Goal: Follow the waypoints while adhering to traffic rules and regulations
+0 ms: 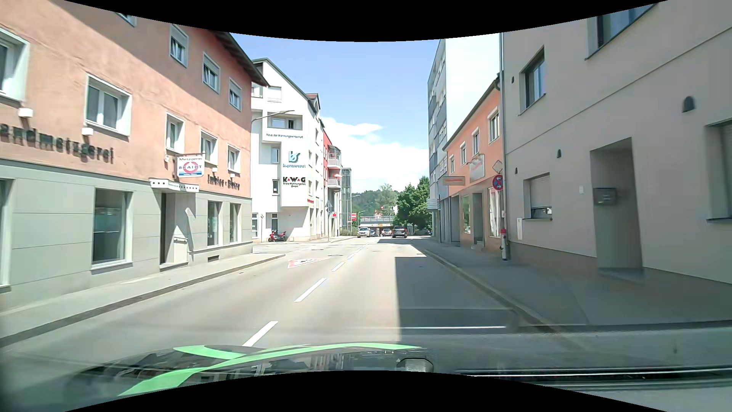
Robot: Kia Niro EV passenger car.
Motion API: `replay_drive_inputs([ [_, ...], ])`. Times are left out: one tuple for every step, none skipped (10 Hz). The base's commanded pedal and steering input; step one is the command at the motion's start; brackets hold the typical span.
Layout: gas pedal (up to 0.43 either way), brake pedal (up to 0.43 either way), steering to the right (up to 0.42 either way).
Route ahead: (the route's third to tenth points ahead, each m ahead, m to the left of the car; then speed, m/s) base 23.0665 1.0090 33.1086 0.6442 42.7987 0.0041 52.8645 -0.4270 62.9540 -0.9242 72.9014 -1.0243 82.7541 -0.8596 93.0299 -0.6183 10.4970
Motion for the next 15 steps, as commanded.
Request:
replay_drive_inputs([
  [0.169, 0.000, 0.002],
  [0.169, 0.000, 0.002],
  [0.169, 0.000, 0.002],
  [0.169, 0.000, 0.002],
  [0.169, 0.000, 0.002],
  [0.169, 0.000, 0.002],
  [0.169, 0.000, 0.002],
  [0.150, 0.000, 0.002],
  [0.138, 0.000, 0.002],
  [0.130, 0.000, 0.002],
  [0.118, 0.000, 0.002],
  [0.118, 0.000, 0.002],
  [0.130, 0.000, 0.004],
  [0.130, 0.000, 0.005],
  [0.130, 0.000, 0.007],
])
